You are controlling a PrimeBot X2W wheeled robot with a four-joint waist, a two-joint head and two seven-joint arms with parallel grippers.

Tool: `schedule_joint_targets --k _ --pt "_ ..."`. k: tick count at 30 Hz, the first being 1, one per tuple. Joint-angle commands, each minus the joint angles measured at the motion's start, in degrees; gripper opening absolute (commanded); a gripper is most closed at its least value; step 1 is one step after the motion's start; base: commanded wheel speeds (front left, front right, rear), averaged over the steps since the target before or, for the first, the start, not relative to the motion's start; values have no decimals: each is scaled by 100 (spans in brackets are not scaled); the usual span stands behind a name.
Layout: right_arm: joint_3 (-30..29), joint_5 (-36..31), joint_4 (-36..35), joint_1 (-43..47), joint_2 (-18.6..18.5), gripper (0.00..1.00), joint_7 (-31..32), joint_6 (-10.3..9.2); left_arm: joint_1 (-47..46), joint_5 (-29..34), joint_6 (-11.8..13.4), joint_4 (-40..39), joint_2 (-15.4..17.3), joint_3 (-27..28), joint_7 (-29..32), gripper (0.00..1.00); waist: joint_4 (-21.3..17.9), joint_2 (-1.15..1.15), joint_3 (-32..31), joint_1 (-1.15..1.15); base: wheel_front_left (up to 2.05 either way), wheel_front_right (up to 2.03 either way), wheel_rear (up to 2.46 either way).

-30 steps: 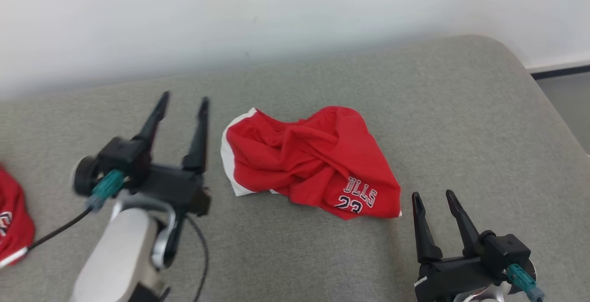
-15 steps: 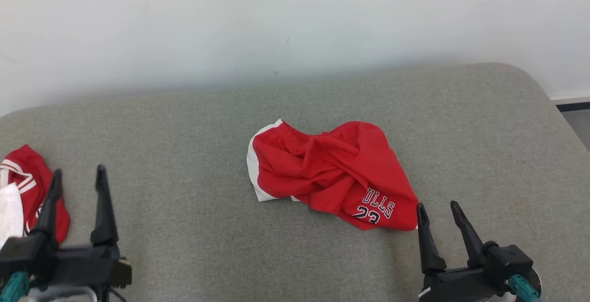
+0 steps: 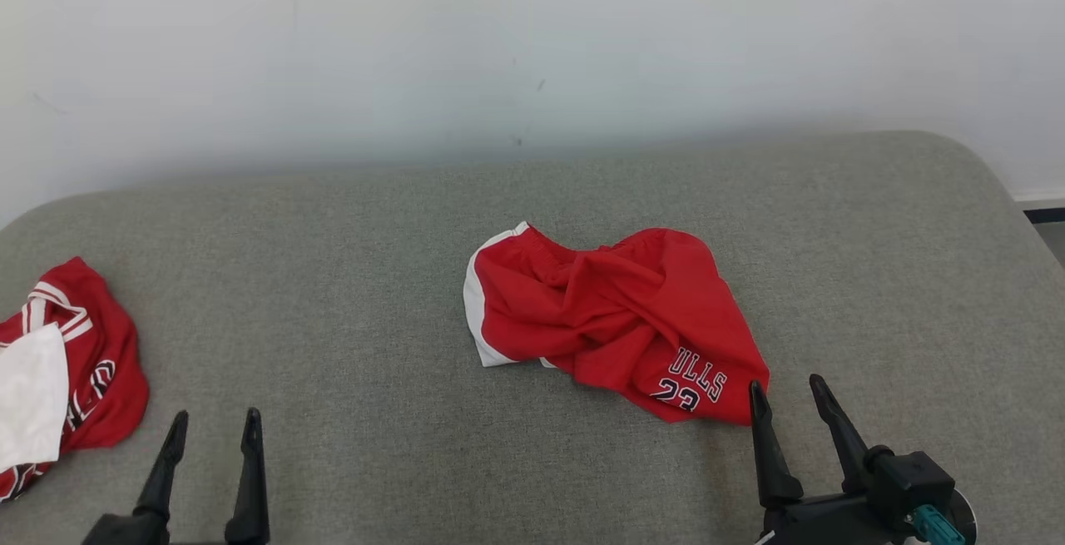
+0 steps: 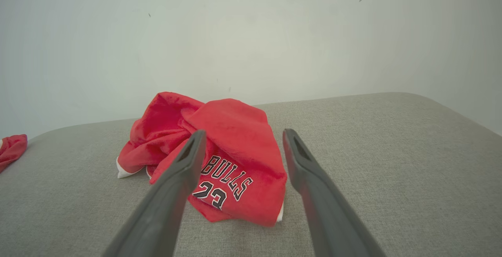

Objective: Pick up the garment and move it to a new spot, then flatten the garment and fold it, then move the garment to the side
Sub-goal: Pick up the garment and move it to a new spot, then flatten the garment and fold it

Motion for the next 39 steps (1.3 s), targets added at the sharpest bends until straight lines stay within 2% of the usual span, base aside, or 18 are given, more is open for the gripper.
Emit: schedule_joint_targets --k 1,5,14,21,39 --pt "7 -38 7 22 12 100 -3 -12 89 64 -11 30 -8 -4 -19 100 4 0 -3 1 0 0 0" --pt "29 -58 47 29 11 100 -3 -12 187 161 -71 87 -166 47 -20 100 6 0 -22 1 0 0 0" --pt "7 -96 91 49 12 100 -3 -12 427 276 -162 -104 -484 635 -19 100 36 0 -77 1 0 0 0" --pt "13 -124 126 67 11 100 -3 -12 508 428 -231 -153 -555 728 -19 100 82 0 -109 1 0 0 0" --pt "13 -293 280 48 12 100 -3 -12 555 503 -305 -131 -473 613 -20 100 129 0 -121 1 0 0 0"
